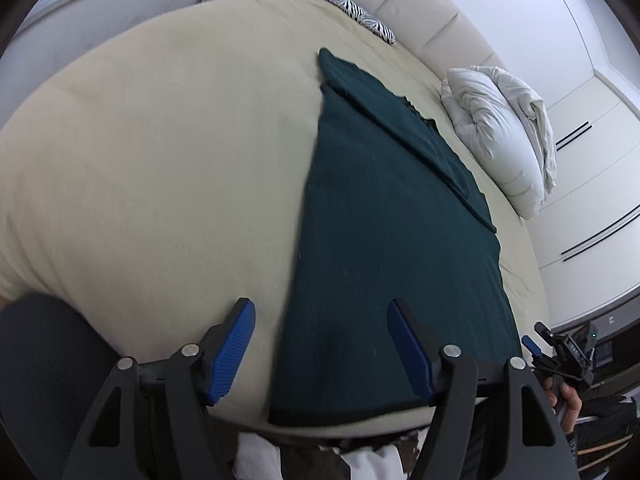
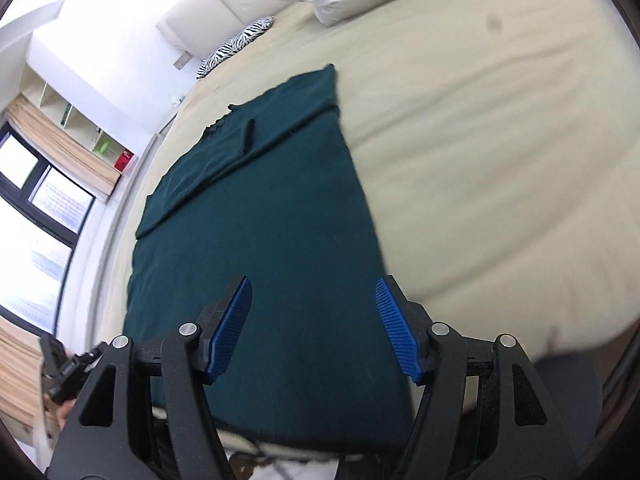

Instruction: Fold small clothes

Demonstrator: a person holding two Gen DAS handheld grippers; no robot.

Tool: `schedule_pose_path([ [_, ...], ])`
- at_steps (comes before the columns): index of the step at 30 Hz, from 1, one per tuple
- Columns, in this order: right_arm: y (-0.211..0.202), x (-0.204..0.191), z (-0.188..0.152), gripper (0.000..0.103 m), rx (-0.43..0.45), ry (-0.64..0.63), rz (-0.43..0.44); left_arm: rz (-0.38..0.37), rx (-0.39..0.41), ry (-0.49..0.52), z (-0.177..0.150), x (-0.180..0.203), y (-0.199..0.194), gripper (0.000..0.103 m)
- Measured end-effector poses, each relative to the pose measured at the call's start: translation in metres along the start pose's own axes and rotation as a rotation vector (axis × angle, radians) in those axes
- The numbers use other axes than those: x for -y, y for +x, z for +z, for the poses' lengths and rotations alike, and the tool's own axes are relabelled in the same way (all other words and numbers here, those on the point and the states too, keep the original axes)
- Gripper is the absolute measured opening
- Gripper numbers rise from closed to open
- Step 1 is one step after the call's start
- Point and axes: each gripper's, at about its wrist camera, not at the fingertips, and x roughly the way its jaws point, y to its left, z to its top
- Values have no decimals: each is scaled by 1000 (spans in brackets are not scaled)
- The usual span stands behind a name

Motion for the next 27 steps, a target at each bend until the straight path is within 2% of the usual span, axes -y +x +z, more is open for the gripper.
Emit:
schedule_pose_path([
  [6, -7, 18, -17, 63, -62, 72, 47, -66, -72, -30, -8, -5, 6, 68],
  [11, -11, 23, -27, 63, -100, 94, 62, -99, -117, -70, -11, -12, 12, 42],
  [14, -14, 28, -30, 63, -121, 122, 82, -117, -139, -87, -13, -16, 14, 40],
  [23, -29, 33, -33, 63, -157, 160, 76, -176, -146, -155, -10, -27, 13, 38],
  [27, -34, 39, -32, 63, -162, 209, 100, -203, -142, -205, -10, -38, 10, 38],
])
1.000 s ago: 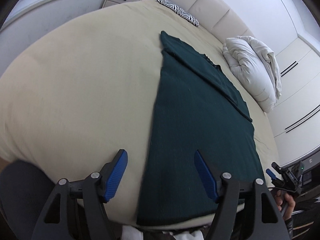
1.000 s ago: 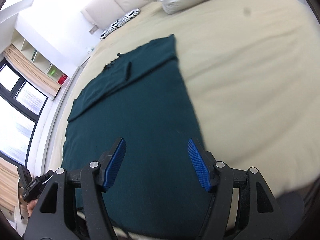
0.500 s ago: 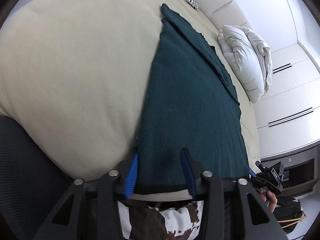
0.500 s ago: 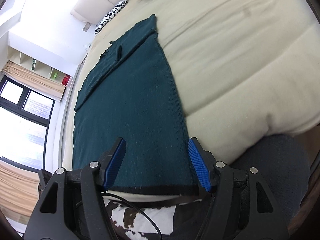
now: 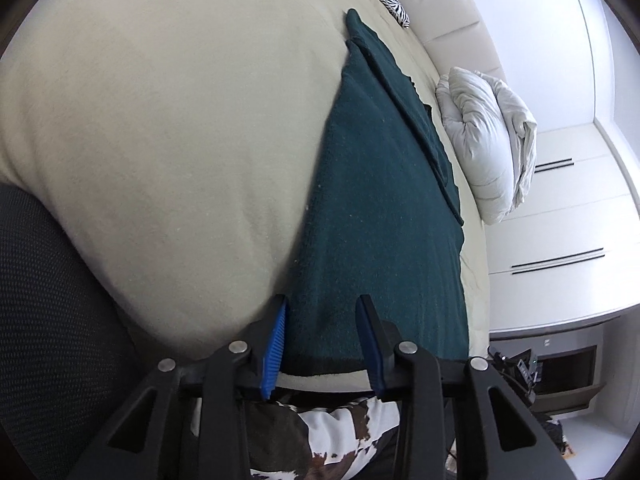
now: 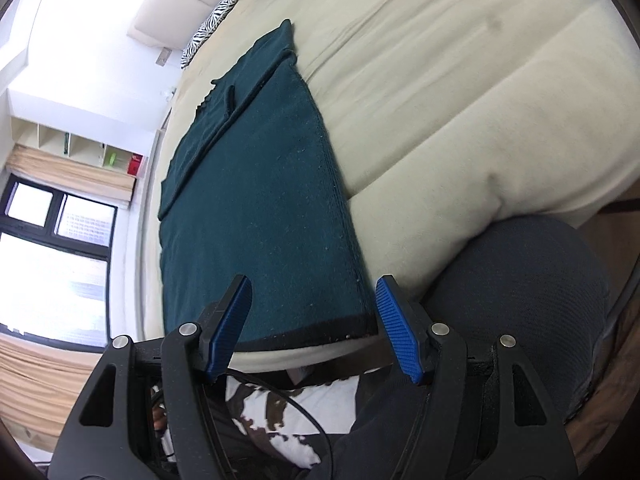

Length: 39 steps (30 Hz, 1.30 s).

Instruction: Fold small clothes

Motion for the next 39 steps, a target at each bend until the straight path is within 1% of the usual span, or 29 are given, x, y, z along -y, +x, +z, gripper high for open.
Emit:
schedule_pose_path([
  [2, 1, 3, 1, 63, -16, 26, -4, -1, -1, 1, 0, 0, -1, 38],
  [4, 5, 4, 1, 63, -38, 42, -15, 1, -7, 9, -1, 2, 0, 35],
  [6, 7, 3, 2, 63, -49, 42, -32, 4, -13, 13, -1, 3, 1, 26],
  [7, 8, 3, 3, 63, -53, 44, -38, 9, -19, 16, -1, 4, 3, 12],
  [8, 9, 3, 3, 63, -57, 51, -48, 18, -21, 19, -1, 5, 5, 7],
  [10, 11, 3, 6, 63, -68, 53, -60, 23, -20, 25, -2, 6, 6, 7],
  [14, 21, 2, 10, 63, -118, 33, -115, 34, -18, 38, -2, 7, 4, 8],
  [16, 26, -1, 12, 63, -139, 17, -126, 37, -19, 42, -3, 8, 5, 8],
  [21, 35, -3, 17, 65, -161, 4, -88, 32, -17, 42, -3, 7, 5, 8],
  [23, 37, -4, 16, 63, -161, -1, -70, 32, -16, 45, -3, 7, 4, 8],
  [28, 43, 4, 14, 43, -181, 24, -16, 32, -15, 46, -3, 7, 4, 7],
  [32, 40, 16, 15, 36, -166, 81, 58, 33, -15, 46, -2, 7, 3, 7],
  [35, 37, 22, 14, 32, -147, 102, 92, 33, -14, 46, -2, 7, 3, 8],
  [39, 35, 26, 11, 18, -132, 109, 101, 27, -11, 40, -1, 4, 2, 7],
])
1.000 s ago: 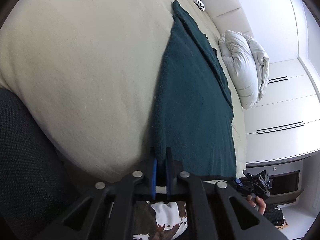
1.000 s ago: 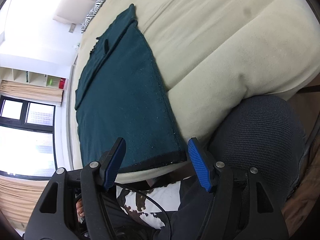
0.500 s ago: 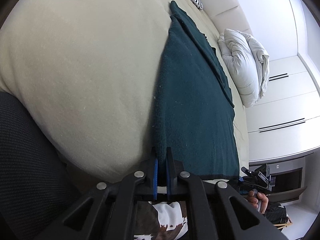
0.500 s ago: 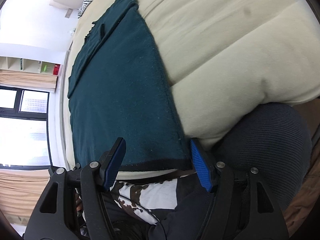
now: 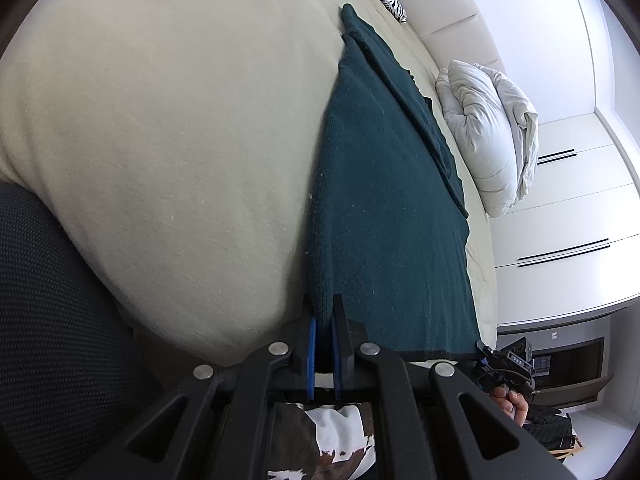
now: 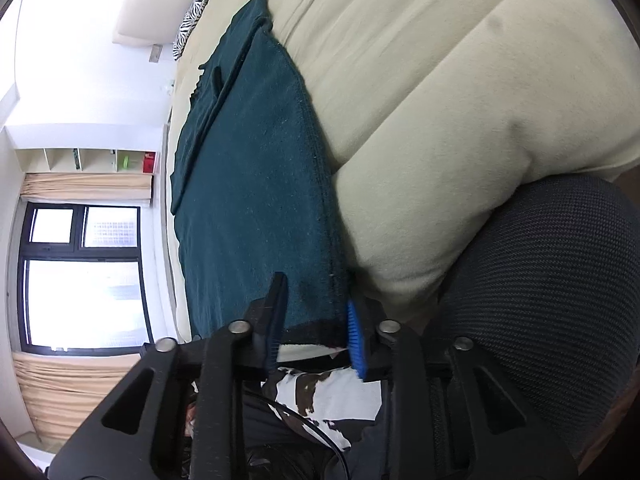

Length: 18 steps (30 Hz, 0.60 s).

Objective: Fold small clothes
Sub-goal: 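Grasp the sweater hem with both grippers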

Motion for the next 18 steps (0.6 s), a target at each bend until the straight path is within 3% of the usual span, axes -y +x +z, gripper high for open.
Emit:
schedule_pose_path([
  [4, -5, 1, -3, 7, 34, -6, 7, -1, 6, 1, -1, -1, -1, 7],
  [18, -30, -29, -6, 5, 126, -112, 30, -32, 46, 27, -3, 9, -20, 7],
])
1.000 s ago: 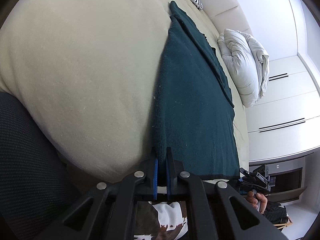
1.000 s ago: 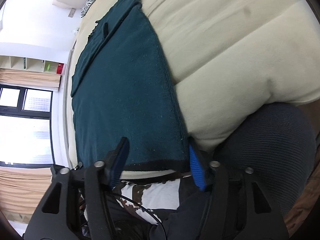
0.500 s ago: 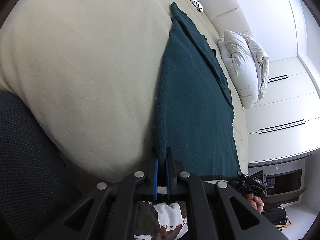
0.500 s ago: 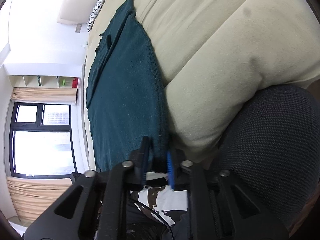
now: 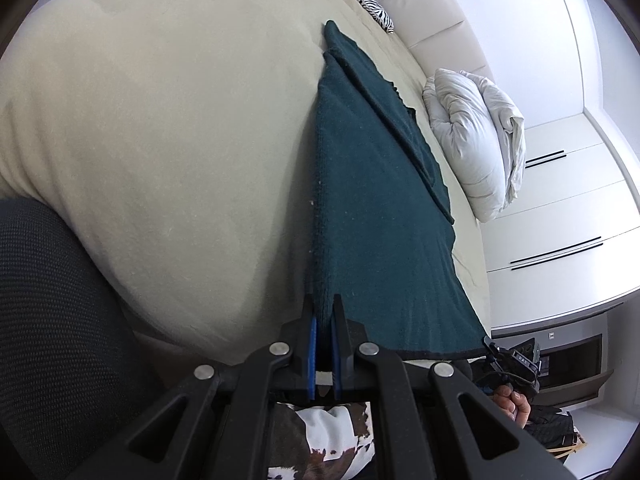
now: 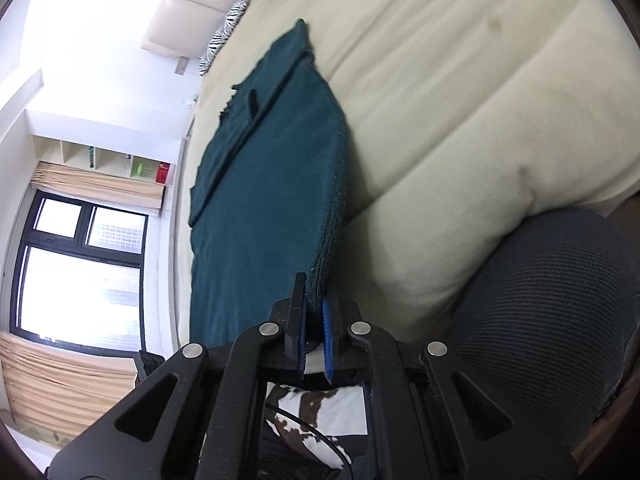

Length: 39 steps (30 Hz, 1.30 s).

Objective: Fold small clothes
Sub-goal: 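Grasp the sweater hem with both grippers, then lift the hem with both grippers and fold it toward the collar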

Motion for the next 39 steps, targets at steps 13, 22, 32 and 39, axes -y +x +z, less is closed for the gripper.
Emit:
schedule_pose_path([
  [13, -4, -53, 18, 5, 50, -40, 105, -184, 99, -19, 33, 39, -31, 7],
  [22, -1, -64, 58, 5, 137, 26, 193, -288, 170, -49, 90, 63, -27, 7],
  [32, 31, -104, 152, 5, 217, 11, 192, -299, 225, -76, 186, 79, 8, 7],
  [39, 85, -123, 233, 5, 266, 4, 131, -268, 232, -76, 256, 87, 52, 7],
])
